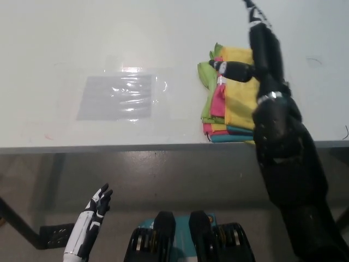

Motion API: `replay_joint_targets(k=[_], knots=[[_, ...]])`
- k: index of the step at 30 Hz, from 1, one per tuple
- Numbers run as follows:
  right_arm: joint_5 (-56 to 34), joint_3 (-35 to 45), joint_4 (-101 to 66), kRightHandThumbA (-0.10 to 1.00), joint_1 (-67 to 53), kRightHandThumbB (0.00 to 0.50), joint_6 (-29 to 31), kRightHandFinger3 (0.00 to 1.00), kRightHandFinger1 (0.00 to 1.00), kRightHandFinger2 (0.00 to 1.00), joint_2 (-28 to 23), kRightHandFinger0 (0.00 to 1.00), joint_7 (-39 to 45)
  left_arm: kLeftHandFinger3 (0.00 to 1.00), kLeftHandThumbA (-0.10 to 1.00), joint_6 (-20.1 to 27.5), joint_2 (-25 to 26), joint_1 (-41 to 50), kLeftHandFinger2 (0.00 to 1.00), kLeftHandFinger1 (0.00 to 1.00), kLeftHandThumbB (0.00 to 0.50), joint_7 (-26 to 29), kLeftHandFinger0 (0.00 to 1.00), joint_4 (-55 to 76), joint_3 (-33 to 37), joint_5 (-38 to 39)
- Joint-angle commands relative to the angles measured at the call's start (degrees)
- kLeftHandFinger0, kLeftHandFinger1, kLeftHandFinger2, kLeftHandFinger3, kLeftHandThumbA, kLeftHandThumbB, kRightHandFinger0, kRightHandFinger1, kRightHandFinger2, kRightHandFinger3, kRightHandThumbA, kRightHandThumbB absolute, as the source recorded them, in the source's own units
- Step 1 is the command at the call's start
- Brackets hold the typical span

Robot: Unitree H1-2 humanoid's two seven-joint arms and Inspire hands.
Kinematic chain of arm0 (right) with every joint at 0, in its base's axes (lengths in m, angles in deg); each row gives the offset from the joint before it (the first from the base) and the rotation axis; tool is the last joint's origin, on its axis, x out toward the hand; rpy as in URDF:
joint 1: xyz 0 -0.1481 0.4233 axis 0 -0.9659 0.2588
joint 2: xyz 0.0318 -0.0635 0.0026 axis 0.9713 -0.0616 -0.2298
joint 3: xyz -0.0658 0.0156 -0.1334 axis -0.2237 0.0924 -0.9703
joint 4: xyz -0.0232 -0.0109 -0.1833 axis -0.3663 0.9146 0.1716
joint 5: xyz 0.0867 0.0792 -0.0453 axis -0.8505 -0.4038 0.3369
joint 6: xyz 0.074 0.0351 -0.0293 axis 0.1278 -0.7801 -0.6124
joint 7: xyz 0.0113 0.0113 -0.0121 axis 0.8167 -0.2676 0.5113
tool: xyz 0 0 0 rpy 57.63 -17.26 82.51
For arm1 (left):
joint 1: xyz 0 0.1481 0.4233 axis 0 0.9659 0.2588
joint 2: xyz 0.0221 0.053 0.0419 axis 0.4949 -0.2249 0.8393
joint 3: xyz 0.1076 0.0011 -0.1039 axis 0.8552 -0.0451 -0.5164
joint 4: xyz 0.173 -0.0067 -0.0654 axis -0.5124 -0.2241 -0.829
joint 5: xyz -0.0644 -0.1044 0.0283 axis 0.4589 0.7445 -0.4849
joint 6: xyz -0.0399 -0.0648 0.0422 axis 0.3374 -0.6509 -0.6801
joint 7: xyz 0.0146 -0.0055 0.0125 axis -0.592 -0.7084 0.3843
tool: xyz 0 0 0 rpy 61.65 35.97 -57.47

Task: A stack of folded microfibre clothes with a single fold is kept infront of the robot. the robot uses its right hand to grab one end of the clothes and pulla it away from the other end to unfold

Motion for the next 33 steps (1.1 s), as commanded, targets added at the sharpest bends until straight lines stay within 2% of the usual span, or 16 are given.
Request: replay_joint_targets(k=[1, 9, 10, 16, 24, 27, 28, 29, 30, 31, 32, 33], knots=[[-1.1, -0.8, 7.5, 1.0, 6.6, 0.218, -1.3, 1.0, 1.0, 1.0, 0.4, 1.0, -2.7, 1.0, 0.95, 2.1, 0.8, 0.2, 1.0, 1.0, 0.207, -0.1, 1.0, 0.8, 0.0, -0.7], [-2.3, -1.7, 25.6, 1.0, 13.2, 0.243, -0.5, 1.0, 1.0, 1.0, 0.5, 1.0, -6.7, 1.0, 0.96, 1.4, 1.0, 0.1, 1.0, 1.0, 0.229, -0.2, 1.0, 1.5, -0.4, -0.6], [-2.6, -1.8, 28.9, 1.0, 14.1, 0.254, -1.6, 1.0, 1.0, 1.0, 0.5, 1.0, -6.3, 1.0, 0.95, 1.0, 1.0, 0.2, 1.0, 1.0, 0.214, -0.3, 1.0, 1.9, -0.4, -0.6], [-4.4, -2.3, 40.9, 1.0, 16.6, 0.32, -3.3, 1.0, 1.0, 1.0, 0.6, 1.0, -6.4, 1.0, 0.94, 1.3, 1.3, 0.1, 1.0, 1.0, 0.22, -0.6, 1.0, 1.8, -0.2, -0.7], [-8.3, -0.8, 47.7, 1.0, 17.0, 0.312, -5.9, 1.0, 1.0, 1.0, 0.5, 1.0, -6.2, 1.0, 0.93, 0.9, 1.4, -0.4, 1.0, 1.0, 0.211, -0.7, 1.0, 1.5, -0.2, -0.8], [-6.7, -3.0, 48.9, 1.0, 17.2, 0.308, -8.1, 1.0, 1.0, 1.0, -0.1, 1.0, -5.5, 1.0, 0.93, 1.4, 1.4, -0.4, 1.0, 1.0, 0.215, -0.6, 1.0, 1.3, -0.2, -0.8], [-6.4, -3.5, 49.4, 0.98, 17.3, 0.257, -8.2, 1.0, 0.97, 1.0, -0.4, 0.71, -5.5, 1.0, 0.93, 1.3, 1.4, -0.4, 1.0, 1.0, 0.216, -0.6, 1.0, 1.3, -0.2, -1.0], [-6.2, -4.0, 49.6, 0.88, 17.2, 0.207, -8.0, 0.98, 0.74, 0.86, -0.6, 0.54, -6.2, 1.0, 0.94, 1.2, 1.4, -0.3, 1.0, 1.0, 0.216, -0.6, 1.0, 1.4, -0.3, -0.9], [-5.9, -4.3, 49.4, 0.63, 17.0, 0.193, -7.7, 0.84, 0.65, 0.73, -0.5, 0.51, -8.0, 1.0, 0.93, 1.2, 1.4, -0.2, 1.0, 1.0, 0.216, -0.6, 1.0, 1.5, -0.3, -0.9], [-5.9, -4.3, 49.1, 0.46, 16.6, 0.168, -6.5, 0.64, 0.41, 0.48, -0.5, 0.3, -11.0, 1.0, 0.93, 1.1, 1.4, -0.3, 1.0, 1.0, 0.217, -0.6, 1.0, 1.6, -0.3, -1.0], [-6.2, -4.2, 48.6, 0.37, 16.4, 0.15, -5.8, 0.54, 0.23, 0.33, -0.4, 0.12, -12.5, 1.0, 0.93, 0.9, 1.4, -0.3, 1.0, 1.0, 0.214, -0.6, 1.0, 1.7, -0.2, -1.0], [-6.4, -4.1, 48.3, 0.37, 16.3, 0.143, -5.5, 0.54, 0.23, 0.33, -0.3, 0.11, -13.1, 1.0, 0.93, 0.9, 1.4, -0.2, 1.0, 1.0, 0.214, -0.7, 1.0, 1.7, -0.2, -0.9]])
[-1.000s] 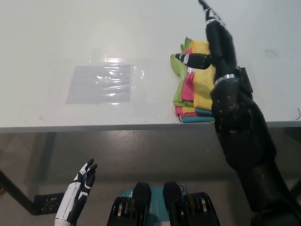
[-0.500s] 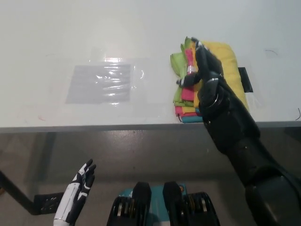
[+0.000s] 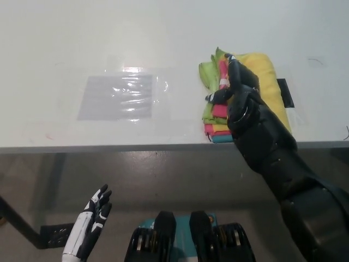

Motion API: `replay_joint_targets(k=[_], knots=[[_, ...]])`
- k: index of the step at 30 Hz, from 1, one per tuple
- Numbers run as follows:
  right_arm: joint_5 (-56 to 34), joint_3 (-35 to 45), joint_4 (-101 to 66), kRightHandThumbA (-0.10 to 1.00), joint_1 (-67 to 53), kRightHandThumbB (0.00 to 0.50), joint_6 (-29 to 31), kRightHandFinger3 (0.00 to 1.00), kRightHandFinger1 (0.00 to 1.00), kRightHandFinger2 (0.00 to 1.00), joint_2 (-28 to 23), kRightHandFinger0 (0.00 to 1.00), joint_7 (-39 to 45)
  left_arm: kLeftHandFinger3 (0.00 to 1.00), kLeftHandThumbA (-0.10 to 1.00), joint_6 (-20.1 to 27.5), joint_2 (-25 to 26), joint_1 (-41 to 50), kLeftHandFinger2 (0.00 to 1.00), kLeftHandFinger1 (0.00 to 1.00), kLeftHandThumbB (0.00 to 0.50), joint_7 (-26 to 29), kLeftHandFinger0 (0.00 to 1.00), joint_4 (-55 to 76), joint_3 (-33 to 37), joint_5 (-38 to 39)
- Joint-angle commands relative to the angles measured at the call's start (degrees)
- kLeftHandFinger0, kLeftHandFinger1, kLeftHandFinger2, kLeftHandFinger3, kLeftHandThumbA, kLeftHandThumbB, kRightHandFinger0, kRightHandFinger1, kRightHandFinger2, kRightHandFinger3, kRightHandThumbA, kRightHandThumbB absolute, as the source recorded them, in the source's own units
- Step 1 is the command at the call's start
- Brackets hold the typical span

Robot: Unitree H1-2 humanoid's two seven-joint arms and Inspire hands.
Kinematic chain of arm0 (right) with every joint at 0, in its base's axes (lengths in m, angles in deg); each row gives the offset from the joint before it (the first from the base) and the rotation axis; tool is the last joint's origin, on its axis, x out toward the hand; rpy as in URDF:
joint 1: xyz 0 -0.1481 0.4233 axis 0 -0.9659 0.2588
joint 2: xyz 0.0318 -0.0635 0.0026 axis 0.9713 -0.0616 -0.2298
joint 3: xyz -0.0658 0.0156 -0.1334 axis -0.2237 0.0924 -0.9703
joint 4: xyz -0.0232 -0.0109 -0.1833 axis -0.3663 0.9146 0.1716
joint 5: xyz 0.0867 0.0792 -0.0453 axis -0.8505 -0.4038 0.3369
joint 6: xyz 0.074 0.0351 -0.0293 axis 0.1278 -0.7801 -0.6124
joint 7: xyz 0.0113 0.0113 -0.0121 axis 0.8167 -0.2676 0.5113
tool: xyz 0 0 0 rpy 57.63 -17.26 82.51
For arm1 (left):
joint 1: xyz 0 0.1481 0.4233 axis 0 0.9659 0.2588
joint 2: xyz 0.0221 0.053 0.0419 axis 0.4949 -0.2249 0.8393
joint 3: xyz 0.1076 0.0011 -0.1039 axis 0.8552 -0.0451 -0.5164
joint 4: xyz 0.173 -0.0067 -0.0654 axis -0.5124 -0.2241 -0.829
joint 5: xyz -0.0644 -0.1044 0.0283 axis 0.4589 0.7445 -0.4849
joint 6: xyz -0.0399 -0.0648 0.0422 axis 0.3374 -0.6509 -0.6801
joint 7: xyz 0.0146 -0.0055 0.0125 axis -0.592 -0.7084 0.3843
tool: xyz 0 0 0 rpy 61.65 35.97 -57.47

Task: A stack of folded microfibre clothes with a single fold is kept infront of the robot. the robot uses its right hand to grab one end of the clothes and pulla it away from the other end to unfold

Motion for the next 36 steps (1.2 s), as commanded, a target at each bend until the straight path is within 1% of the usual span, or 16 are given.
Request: replay_joint_targets(k=[1, 4, 10, 11, 15, 18, 20, 22, 24, 26, 27, 29, 30, 32, 34, 36], knots=[[-1.8, -0.1, 0.4, 0.39, 0.5, 0.15, -1.6, 0.56, 0.27, 0.37, -0.4, 0.16, -5.1, 1.0, 0.93, 0.6, 0.8, -0.7, 1.0, 1.0, 0.219, -0.6, 1.0, 1.4, -0.2, 0.1], [-3.1, 1.0, -0.6, 0.45, 0.4, 0.183, -0.3, 0.54, 0.11, 0.23, -0.1, 0.01, -6.6, 1.0, 0.93, 0.8, 0.8, -0.8, 1.0, 1.0, 0.221, -0.4, 1.0, 1.1, -0.1, -0.1], [-5.1, 2.0, -3.4, 0.45, -0.8, 0.173, 1.2, 0.51, 0.06, 0.18, -0.1, 0.0, -6.2, 1.0, 0.92, -0.5, 0.9, -0.5, 1.0, 1.0, 0.215, -0.6, 1.0, 1.8, 0.0, -0.4], [-5.5, 2.1, -3.9, 0.44, -1.0, 0.176, 1.1, 0.55, 0.22, 0.31, -0.2, 0.16, -5.7, 1.0, 0.91, -0.2, 0.9, -0.5, 1.0, 1.0, 0.208, -0.7, 1.0, 1.7, 0.0, -0.3], [-6.2, 2.1, -4.5, 0.44, -1.4, 0.174, 0.8, 0.59, 0.22, 0.35, -0.6, 0.14, -4.9, 1.0, 0.9, -0.4, 1.1, -0.8, 1.0, 1.0, 0.199, -1.1, 1.0, 1.7, 0.2, -0.1], [-6.6, 1.7, -4.9, 0.44, -2.0, 0.158, 1.5, 0.71, 0.43, 0.55, -1.0, 0.32, -4.4, 1.0, 0.89, -0.8, 1.1, -0.7, 1.0, 1.0, 0.19, -1.3, 1.0, 1.9, 0.1, -0.2], [-7.3, 2.0, -5.8, 0.42, -2.6, 0.156, 2.8, 0.62, 0.34, 0.46, -1.3, 0.23, -4.4, 1.0, 0.89, -0.9, 1.1, -0.9, 1.0, 1.0, 0.184, -1.3, 1.0, 2.0, 0.1, -0.4], [-8.8, 3.1, -6.4, 0.39, -3.4, 0.154, 4.9, 0.42, 0.09, 0.25, -1.5, 0.01, -5.0, 1.0, 0.88, -1.0, 1.0, -0.9, 1.0, 1.0, 0.188, -1.4, 1.0, 2.0, 0.0, -0.1], [-10.7, 4.6, -7.3, 0.41, -4.1, 0.143, 8.9, 0.29, 0.03, 0.19, -2.0, 0.0, -5.8, 1.0, 0.88, -1.2, 0.9, -1.1, 1.0, 1.0, 0.198, -1.3, 1.0, 2.0, 0.0, -0.2], [-12.2, 6.0, -7.8, 0.45, -4.4, 0.142, 11.1, 0.32, 0.16, 0.33, -2.3, 0.05, -6.0, 1.0, 0.89, -1.4, 0.9, -1.2, 1.0, 1.0, 0.199, -1.3, 1.0, 2.0, 0.1, -0.3], [-12.9, 6.8, -8.0, 0.59, -4.5, 0.128, 11.9, 0.36, 0.21, 0.39, -2.4, 0.1, -5.8, 1.0, 0.9, -1.4, 0.9, -1.2, 1.0, 1.0, 0.201, -1.4, 1.0, 1.9, 0.1, -0.4], [-16.7, 10.3, -10.4, 0.58, -5.6, 0.158, 17.0, 0.37, 0.3, 0.44, -3.1, 0.18, -5.5, 1.0, 0.9, -1.6, 1.0, -1.3, 1.0, 1.0, 0.21, -1.4, 1.0, 2.0, 0.0, -0.6], [-18.5, 11.8, -11.5, 0.57, -6.0, 0.15, 19.0, 0.51, 0.36, 0.49, -3.3, 0.24, -4.6, 1.0, 0.91, -1.7, 0.9, -1.2, 1.0, 1.0, 0.209, -1.4, 1.0, 2.1, 0.0, -0.7], [-20.0, 13.3, -12.7, 0.58, -6.6, 0.152, 21.0, 0.44, 0.27, 0.4, -3.5, 0.16, -3.7, 1.0, 0.91, -1.6, 1.0, -1.1, 1.0, 1.0, 0.21, -1.4, 1.0, 2.0, 0.1, -0.9], [-21.4, 14.9, -15.2, 0.7, -7.4, 0.173, 22.9, 0.3, 0.31, 0.47, -4.1, 0.09, -3.3, 1.0, 0.93, -1.5, 1.0, -1.2, 1.0, 1.0, 0.213, -1.2, 1.0, 1.9, 0.1, -1.1], [-25.5, 18.1, -20.8, 0.73, -9.2, 0.182, 24.4, 0.3, 0.29, 0.55, -4.2, 0.01, -1.6, 1.0, 0.93, -1.5, 0.9, -1.2, 1.0, 1.0, 0.21, -1.0, 1.0, 1.8, 0.1, -1.5]])
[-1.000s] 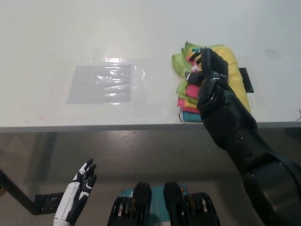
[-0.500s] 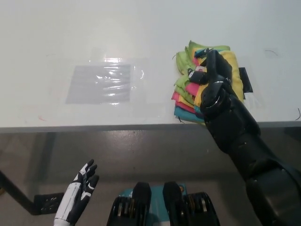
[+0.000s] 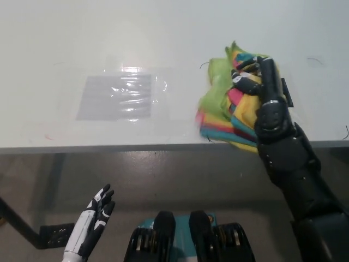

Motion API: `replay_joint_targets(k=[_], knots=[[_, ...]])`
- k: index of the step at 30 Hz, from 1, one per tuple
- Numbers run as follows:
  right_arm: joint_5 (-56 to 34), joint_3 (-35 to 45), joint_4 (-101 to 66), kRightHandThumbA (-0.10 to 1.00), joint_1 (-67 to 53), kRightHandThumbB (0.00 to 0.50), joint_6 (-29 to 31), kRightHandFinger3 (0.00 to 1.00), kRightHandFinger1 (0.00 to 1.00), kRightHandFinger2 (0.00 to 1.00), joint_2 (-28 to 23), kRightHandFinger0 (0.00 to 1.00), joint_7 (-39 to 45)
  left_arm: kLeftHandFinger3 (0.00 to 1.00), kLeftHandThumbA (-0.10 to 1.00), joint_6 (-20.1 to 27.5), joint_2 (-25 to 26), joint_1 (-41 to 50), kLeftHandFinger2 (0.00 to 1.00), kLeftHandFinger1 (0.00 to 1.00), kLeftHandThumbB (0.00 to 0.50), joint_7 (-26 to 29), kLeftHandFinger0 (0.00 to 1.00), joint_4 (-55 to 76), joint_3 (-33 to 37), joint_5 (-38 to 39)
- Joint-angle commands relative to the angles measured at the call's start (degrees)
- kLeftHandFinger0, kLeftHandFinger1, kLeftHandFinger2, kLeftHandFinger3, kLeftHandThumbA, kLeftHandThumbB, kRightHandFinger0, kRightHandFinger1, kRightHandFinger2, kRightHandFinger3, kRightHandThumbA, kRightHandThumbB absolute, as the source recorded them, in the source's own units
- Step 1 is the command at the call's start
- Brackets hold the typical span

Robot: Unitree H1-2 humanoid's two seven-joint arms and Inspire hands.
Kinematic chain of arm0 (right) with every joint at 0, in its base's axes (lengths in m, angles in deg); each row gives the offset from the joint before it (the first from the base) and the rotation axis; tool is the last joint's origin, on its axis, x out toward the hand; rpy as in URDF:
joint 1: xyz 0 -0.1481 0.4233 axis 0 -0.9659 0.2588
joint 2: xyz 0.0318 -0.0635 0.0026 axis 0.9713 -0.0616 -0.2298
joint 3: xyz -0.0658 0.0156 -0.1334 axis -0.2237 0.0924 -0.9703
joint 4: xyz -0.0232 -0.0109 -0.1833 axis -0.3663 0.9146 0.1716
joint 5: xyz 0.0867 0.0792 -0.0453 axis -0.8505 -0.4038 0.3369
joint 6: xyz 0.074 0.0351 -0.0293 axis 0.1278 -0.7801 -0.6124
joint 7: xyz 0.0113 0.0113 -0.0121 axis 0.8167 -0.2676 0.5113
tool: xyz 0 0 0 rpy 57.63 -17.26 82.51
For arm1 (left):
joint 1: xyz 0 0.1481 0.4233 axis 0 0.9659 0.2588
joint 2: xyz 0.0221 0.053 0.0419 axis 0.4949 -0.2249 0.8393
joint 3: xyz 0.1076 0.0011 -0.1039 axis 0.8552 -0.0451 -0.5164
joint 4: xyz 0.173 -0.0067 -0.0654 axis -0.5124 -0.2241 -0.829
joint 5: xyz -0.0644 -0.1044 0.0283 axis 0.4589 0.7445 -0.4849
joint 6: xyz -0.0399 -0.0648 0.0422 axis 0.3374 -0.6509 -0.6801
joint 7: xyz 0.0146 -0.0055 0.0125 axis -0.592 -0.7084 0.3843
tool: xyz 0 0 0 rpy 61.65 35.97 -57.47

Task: A stack of folded microfibre clothes with a single fold is kept infront of the robot. the robot uses its right hand to grab one end of the clothes and pulla it away from the other end to unfold

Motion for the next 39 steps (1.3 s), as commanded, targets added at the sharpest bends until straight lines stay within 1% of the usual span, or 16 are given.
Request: replay_joint_targets(k=[1, 5, 6, 12, 18, 20, 21, 22, 23, 24, 27, 29, 32, 33, 37, 39], knots=[[-11.5, 6.0, -9.8, 0.72, -0.4, 0.186, 9.5, 0.27, 0.29, 0.57, -1.6, 0.0, 3.4, 1.0, 0.93, 0.4, 0.8, -0.5, 1.0, 1.0, 0.209, 0.2, 1.0, 1.6, 0.0, -1.0], [-20.3, 12.0, -17.9, 0.78, -2.1, 0.216, 7.7, 0.2, 0.24, 0.57, -1.6, 0.0, 8.5, 1.0, 0.93, 0.4, 0.8, -0.5, 1.0, 1.0, 0.209, 0.1, 1.0, 1.4, 0.0, -1.0], [-23.2, 13.8, -20.6, 0.85, -3.0, 0.251, 6.2, 0.28, 0.25, 0.6, -1.9, 0.0, 10.3, 1.0, 0.91, 0.7, 0.8, -0.5, 1.0, 1.0, 0.207, 0.0, 1.0, 1.1, -0.1, -0.6], [-32.2, 20.5, -26.1, 0.91, -5.1, 0.242, 2.1, 0.65, 0.37, 0.79, -2.7, 0.0, 13.6, 1.0, 0.9, 1.0, 0.6, -0.3, 1.0, 1.0, 0.178, 0.0, 1.0, 0.7, 0.1, -0.6], [-36.6, 24.7, -27.5, 0.92, -7.0, 0.251, 2.0, 0.54, 0.41, 0.82, -3.7, 0.0, 14.6, 1.0, 0.89, 1.1, 0.7, -0.4, 1.0, 1.0, 0.169, 0.0, 1.0, 0.4, 0.0, -0.6], [-35.4, 25.6, -28.4, 0.92, -7.9, 0.252, 1.4, 0.52, 0.46, 0.76, -3.8, 0.08, 12.0, 1.0, 0.88, 1.7, 0.7, -0.3, 1.0, 1.0, 0.157, -0.1, 1.0, 0.0, 0.0, -0.4], [-35.2, 25.6, -29.2, 0.93, -9.2, 0.236, 1.5, 0.71, 0.66, 0.91, -4.3, 0.28, 12.4, 1.0, 0.86, 1.9, 0.8, 0.0, 1.0, 1.0, 0.145, -0.1, 1.0, 0.0, 0.0, -0.3], [-34.0, 25.2, -29.8, 0.94, -10.0, 0.251, 0.6, 0.91, 0.81, 0.97, -4.7, 0.63, 11.9, 1.0, 0.84, 2.0, 0.9, 0.0, 1.0, 1.0, 0.14, -0.2, 1.0, 0.0, 0.1, -0.4], [-33.9, 25.2, -29.9, 0.94, -10.1, 0.249, 0.4, 0.91, 0.78, 0.91, -4.7, 0.64, 11.8, 1.0, 0.84, 2.0, 0.9, 0.0, 1.0, 1.0, 0.14, -0.3, 1.0, 0.0, 0.1, -0.4], [-31.4, 23.3, -29.5, 0.95, -12.3, 0.203, 2.9, 1.0, 1.0, 1.0, -6.8, 1.0, 13.8, 1.0, 0.82, 2.7, 1.4, 0.0, 1.0, 1.0, 0.125, -0.4, 1.0, -0.4, 0.5, -1.1], [-28.5, 21.1, -29.2, 0.98, -14.2, 0.21, 5.3, 1.0, 1.0, 1.0, -9.4, 1.0, 14.5, 1.0, 0.8, 2.6, 1.5, 0.0, 1.0, 1.0, 0.132, -0.4, 1.0, -0.7, 0.6, -1.3], [-24.7, 18.4, -28.8, 1.0, -15.2, 0.29, 7.2, 1.0, 1.0, 1.0, -12.7, 1.0, 13.8, 1.0, 0.8, 2.3, 1.5, -0.1, 1.0, 1.0, 0.132, -0.2, 1.0, -0.9, 0.6, -1.4], [-22.8, 16.8, -30.8, 1.0, -16.0, 0.334, 6.8, 1.0, 1.0, 1.0, -13.8, 1.0, 11.0, 1.0, 0.8, 2.7, 1.6, 0.0, 1.0, 1.0, 0.126, -0.1, 1.0, -1.1, 0.7, -1.7], [-22.0, 16.7, -32.7, 1.0, -16.2, 0.283, 8.1, 1.0, 1.0, 1.0, -14.6, 1.0, 10.2, 1.0, 0.8, 3.0, 1.6, 0.0, 1.0, 1.0, 0.125, 0.0, 1.0, -1.2, 0.8, -1.8], [-18.5, 15.3, -42.6, 1.0, -17.7, 0.347, 5.9, 1.0, 1.0, 1.0, -15.7, 1.0, 8.2, 1.0, 0.81, 3.1, 1.6, 0.3, 1.0, 1.0, 0.129, 0.1, 1.0, -1.5, 0.8, -2.2], [-17.1, 14.9, -48.1, 1.0, -18.4, 0.312, 4.0, 1.0, 1.0, 1.0, -16.2, 1.0, 7.8, 1.0, 0.82, 3.3, 1.6, 0.2, 1.0, 1.0, 0.128, 0.3, 1.0, -1.6, 0.9, -2.6]])
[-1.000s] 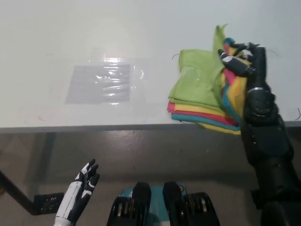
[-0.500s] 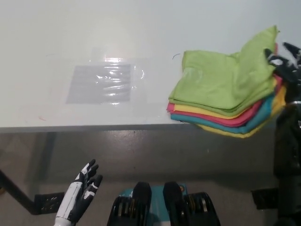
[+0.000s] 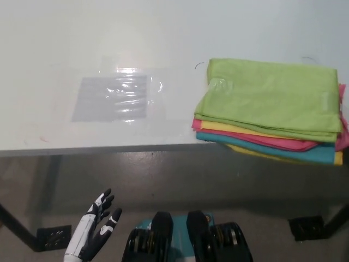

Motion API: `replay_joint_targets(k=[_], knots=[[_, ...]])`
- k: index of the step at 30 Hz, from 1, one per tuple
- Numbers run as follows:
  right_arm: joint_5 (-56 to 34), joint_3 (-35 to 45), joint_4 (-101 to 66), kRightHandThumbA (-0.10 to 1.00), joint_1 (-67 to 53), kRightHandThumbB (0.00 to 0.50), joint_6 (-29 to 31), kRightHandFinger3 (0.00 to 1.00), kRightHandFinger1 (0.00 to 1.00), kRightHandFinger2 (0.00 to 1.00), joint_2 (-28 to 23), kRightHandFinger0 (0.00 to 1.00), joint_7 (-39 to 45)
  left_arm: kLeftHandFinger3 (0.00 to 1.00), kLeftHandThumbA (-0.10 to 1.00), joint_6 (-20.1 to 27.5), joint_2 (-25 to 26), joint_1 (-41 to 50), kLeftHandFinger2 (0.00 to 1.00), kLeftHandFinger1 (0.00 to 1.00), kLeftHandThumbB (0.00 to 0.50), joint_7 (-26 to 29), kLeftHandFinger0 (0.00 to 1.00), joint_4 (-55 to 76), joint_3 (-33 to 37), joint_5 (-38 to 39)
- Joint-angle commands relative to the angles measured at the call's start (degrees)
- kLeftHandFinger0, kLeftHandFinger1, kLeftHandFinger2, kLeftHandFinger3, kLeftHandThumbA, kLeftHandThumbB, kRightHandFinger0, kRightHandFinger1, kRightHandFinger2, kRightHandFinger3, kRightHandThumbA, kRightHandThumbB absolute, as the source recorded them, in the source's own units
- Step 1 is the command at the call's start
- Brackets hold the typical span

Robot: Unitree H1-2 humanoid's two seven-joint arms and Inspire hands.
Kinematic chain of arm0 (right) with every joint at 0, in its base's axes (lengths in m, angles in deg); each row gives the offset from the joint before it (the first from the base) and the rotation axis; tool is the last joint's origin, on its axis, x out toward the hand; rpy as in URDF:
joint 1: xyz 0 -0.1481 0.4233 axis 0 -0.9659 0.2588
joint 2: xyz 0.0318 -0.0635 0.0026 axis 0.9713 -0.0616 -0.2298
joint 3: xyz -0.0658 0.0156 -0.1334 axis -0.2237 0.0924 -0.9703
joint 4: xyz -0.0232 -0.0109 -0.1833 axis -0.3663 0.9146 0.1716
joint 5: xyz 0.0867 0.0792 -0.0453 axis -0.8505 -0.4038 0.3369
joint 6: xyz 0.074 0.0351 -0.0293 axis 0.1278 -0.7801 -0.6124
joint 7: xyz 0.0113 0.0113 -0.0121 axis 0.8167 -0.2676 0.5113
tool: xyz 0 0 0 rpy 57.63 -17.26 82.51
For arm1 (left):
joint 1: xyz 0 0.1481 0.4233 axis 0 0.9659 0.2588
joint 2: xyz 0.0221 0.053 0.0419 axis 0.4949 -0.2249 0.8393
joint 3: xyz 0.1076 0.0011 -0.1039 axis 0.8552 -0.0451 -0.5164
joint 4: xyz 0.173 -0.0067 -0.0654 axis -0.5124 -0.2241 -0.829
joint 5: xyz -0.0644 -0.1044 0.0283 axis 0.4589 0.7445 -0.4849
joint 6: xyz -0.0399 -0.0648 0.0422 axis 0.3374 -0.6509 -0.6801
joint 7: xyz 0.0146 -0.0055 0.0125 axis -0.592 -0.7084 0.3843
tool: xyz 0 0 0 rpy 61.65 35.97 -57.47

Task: A stack of folded microfibre clothes with a single fold is kept infront of the robot. the robot uses its right hand to grab one end of the clothes and pulla it away from the other end to unfold

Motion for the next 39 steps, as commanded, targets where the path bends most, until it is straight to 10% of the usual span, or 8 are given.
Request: replay_joint_targets(k=[1, 5, 17, 27, 39], knots=[[6.9, -2.2, -15.9, 1.0, 0.1, 0.298, -3.0, 1.0, 1.0, 1.0, -2.3, 1.0, -2.5, 1.0, 0.82, 2.6, 0.9, 0.1, 1.0, 1.0, 0.127, 0.4, 1.0, 0.4, 0.5, -1.6], [6.8, -2.0, -26.2, 1.0, -0.2, 0.37, -2.5, 1.0, 1.0, 1.0, -2.5, 1.0, -1.8, 1.0, 0.83, 1.7, 0.8, 0.2, 1.0, 1.0, 0.124, 0.1, 1.0, 0.9, 0.5, -1.5], [11.5, -14.5, -60.6, 1.0, -9.8, 0.274, -1.2, 1.0, 1.0, 1.0, 5.7, 1.0, 5.7, 1.0, 0.83, 2.2, 1.4, -1.1, 1.0, 1.0, 0.13, -0.4, 1.0, 0.6, 0.6, -1.9], [18.5, -31.9, -48.0, 1.0, -28.3, 0.245, 6.8, 1.0, 1.0, 1.0, 10.4, 1.0, 7.9, 1.0, 0.92, 1.4, 1.9, -1.8, 1.0, 1.0, 0.192, -1.3, 1.0, 1.3, 0.3, -0.5], [15.8, -34.7, -30.5, 1.0, -33.4, 0.207, 8.0, 1.0, 1.0, 1.0, 8.1, 1.0, 9.7, 1.0, 0.99, 2.5, 1.2, -2.2, 1.0, 1.0, 0.251, -2.2, 1.0, 0.3, 0.3, 1.4]])
